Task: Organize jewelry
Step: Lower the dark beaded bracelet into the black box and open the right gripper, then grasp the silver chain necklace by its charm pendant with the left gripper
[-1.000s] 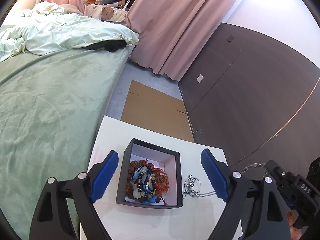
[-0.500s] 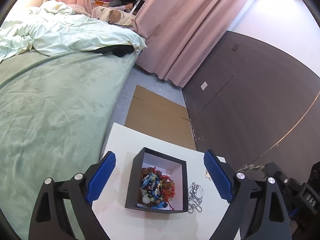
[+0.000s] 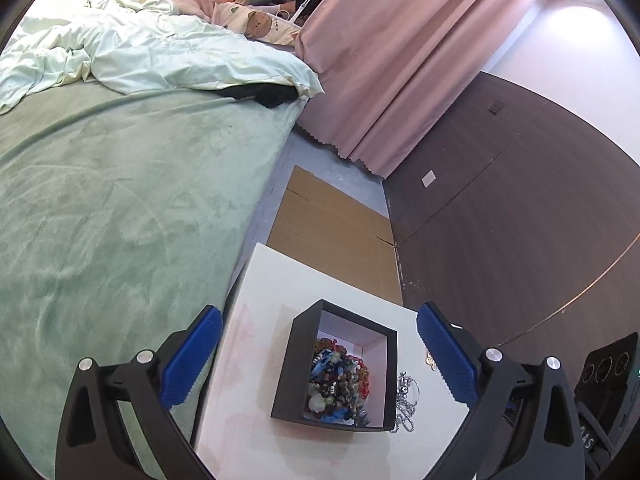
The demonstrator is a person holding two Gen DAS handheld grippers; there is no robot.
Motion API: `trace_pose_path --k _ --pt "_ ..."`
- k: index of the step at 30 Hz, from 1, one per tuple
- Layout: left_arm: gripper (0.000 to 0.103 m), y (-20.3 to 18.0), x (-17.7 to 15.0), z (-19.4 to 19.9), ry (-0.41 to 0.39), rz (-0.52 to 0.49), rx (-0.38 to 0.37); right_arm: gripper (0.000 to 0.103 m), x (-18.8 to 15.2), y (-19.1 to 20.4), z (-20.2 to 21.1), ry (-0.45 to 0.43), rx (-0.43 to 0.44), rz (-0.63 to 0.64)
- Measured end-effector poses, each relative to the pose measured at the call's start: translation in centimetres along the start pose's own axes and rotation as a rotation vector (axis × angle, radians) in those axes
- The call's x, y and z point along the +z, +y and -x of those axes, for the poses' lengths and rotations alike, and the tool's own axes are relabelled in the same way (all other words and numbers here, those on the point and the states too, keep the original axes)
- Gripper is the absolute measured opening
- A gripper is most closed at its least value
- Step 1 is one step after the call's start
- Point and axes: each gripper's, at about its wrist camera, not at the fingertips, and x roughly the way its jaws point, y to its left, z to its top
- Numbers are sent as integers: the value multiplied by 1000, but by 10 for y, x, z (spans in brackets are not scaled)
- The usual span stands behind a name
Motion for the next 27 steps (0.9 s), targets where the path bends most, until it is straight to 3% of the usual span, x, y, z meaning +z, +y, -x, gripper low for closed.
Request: trace_pose_path --k 4,6,13,22,27 --pt "95 -10 -5 -3 11 -27 -9 77 4 -20 22 -39 -43 -23" --pt "95 -17 -9 -5 19 -44 -18 79 6 -35 37 -67 -62 -51" --pt "95 -42 -23 -13 42 -102 -44 79 9 -80 73 -94 -136 -119" --pt "94 -79 -47 -25 80 -205 -85 79 3 -109 91 -83 -205 -158" --pt "87 -98 -59 -33 110 -262 -109 79 0 -124 100 -78 -229 -193"
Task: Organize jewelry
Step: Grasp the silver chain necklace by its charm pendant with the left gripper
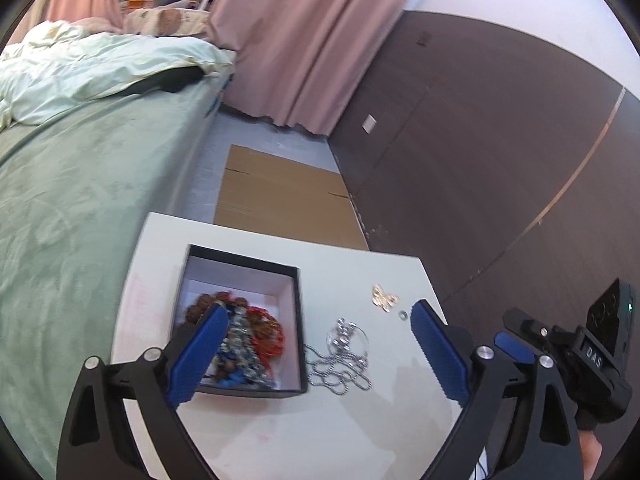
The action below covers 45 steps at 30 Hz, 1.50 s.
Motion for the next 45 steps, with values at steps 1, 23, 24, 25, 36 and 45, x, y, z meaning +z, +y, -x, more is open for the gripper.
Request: trace_pose_path --k 1,23,24,25,36,45 --pt "84 -3 -2 -2 7 -10 -4 79 0 -3 1 2 -4 -8" --pt "38 -61 -25 -87 200 -152 -12 79 15 -53 5 11 -28 -159" --pt "36 -62 -26 -94 214 -155 -9 79 16 -55 4 10 -27 -166" --pt "34 -63 -27 -98 225 -156 -7 79 17 -57 4 10 -26 -172" --pt "27 -56 -33 -138 311 -148 48 79 29 -74 -3 18 -23 -218" --pt "25 -62 -41 -162 339 -230 155 79 33 -79 -8 29 -21 -232"
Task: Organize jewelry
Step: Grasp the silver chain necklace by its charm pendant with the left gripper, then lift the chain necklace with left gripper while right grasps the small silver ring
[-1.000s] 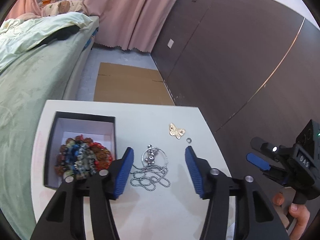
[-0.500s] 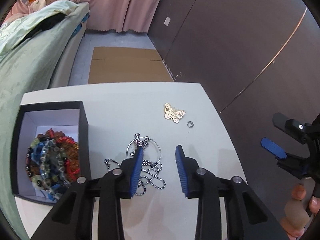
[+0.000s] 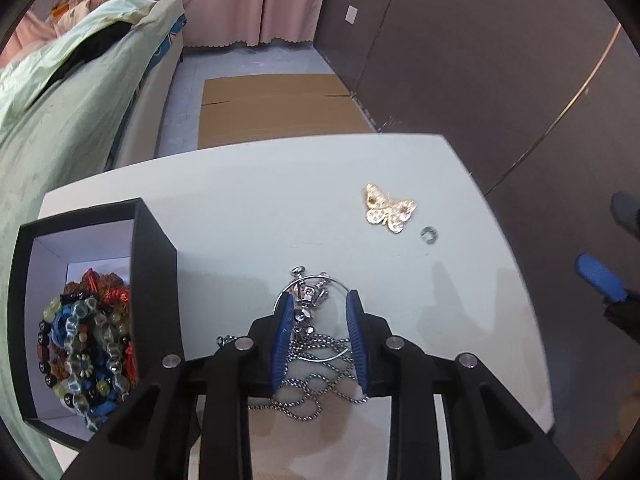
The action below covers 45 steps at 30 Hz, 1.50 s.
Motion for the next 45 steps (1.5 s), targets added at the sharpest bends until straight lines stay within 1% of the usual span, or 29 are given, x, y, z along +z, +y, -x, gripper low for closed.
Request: trace_pose_path --k 2,7,11,14,15,16,18,25,26,28,29,30,31,32,34,38,41,45 --pt "22 -2 0 -3 2 -16 36 79 1 0 -1 2 -1 -3" --pt "21 -6 -1 -11 15 -57 83 79 5 -2 -4 9 -5 -5" --pt "21 -6 -1 -13 20 -73 89 79 4 0 -12 25 -10 4" --pt "14 -5 0 -13 22 -81 96 79 3 4 -20 43 -19 20" --pt "14 -5 0 -13 22 -82 94 79 2 6 -23 51 -24 29" --pt "12 -4 0 -13 22 -82 81 79 1 8 -26 58 -28 37" --pt "12 1 1 -11 27 -63 18 79 -1 12 -32 72 -39 58" --pt "12 13 3 6 21 10 -85 79 -8 21 -57 107 -95 137" --pt "12 17 3 10 24 25 -112 77 -9 22 -61 110 -104 146" --pt "12 23 5 16 30 43 -153 67 -9 23 -69 110 -128 158" --pt "12 24 5 20 29 34 -144 64 -9 22 -74 114 -135 157" --pt "12 24 5 21 31 25 -145 58 -8 21 -78 119 -136 156" --pt "12 23 6 20 40 18 -154 55 -7 20 -83 125 -141 154" --pt "12 22 6 19 52 9 -167 54 -6 19 -88 130 -150 152" --pt "12 20 8 17 60 -4 -168 54 -5 19 -95 133 -171 160" --pt "12 19 9 16 65 -8 -180 53 -6 26 -110 147 -212 207" --pt "12 26 13 20 42 11 -194 50 -9 28 -121 161 -235 231" --pt "12 38 22 35 -2 38 -215 48 -11 41 -133 153 -295 307"
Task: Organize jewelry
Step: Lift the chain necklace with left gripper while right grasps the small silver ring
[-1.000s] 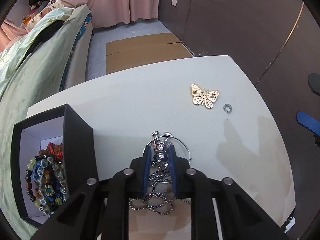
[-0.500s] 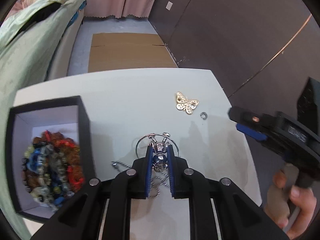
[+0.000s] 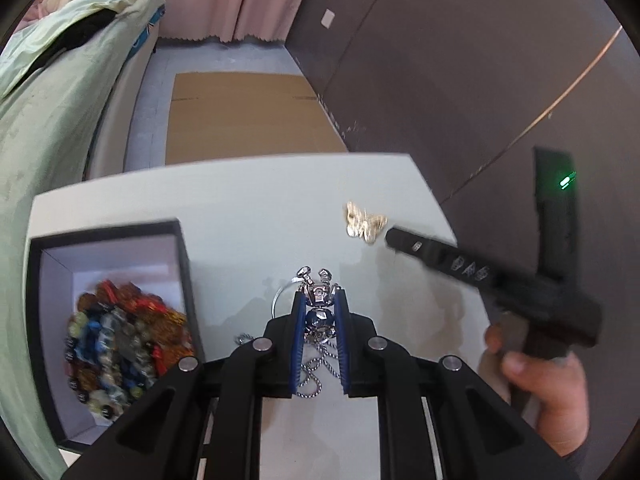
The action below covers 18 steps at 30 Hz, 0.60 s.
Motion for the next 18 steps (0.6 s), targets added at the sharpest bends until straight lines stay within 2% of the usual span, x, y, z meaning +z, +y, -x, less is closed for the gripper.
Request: trace_pose_path --k 5,8,9,10,13,17,18 --pt "12 7 3 18 -50 24 -15 41 -6 22 -7 -4 -143 125" --pt "12 9 4 29 -78 35 -21 25 -13 33 -12 -20 -256 220" --pt "12 8 4 33 -87 36 -23 17 -16 37 -13 -27 -242 244" --pt "12 8 4 36 -96 35 -27 13 -18 39 -13 -28 -242 258" --pt "12 4 3 51 -130 33 -33 12 -23 39 -13 -32 -245 273" --pt "12 0 2 76 -184 28 -48 10 -27 35 -2 -35 -168 237" --pt "12 -2 2 83 -196 25 -53 1 -28 35 4 -48 -161 235"
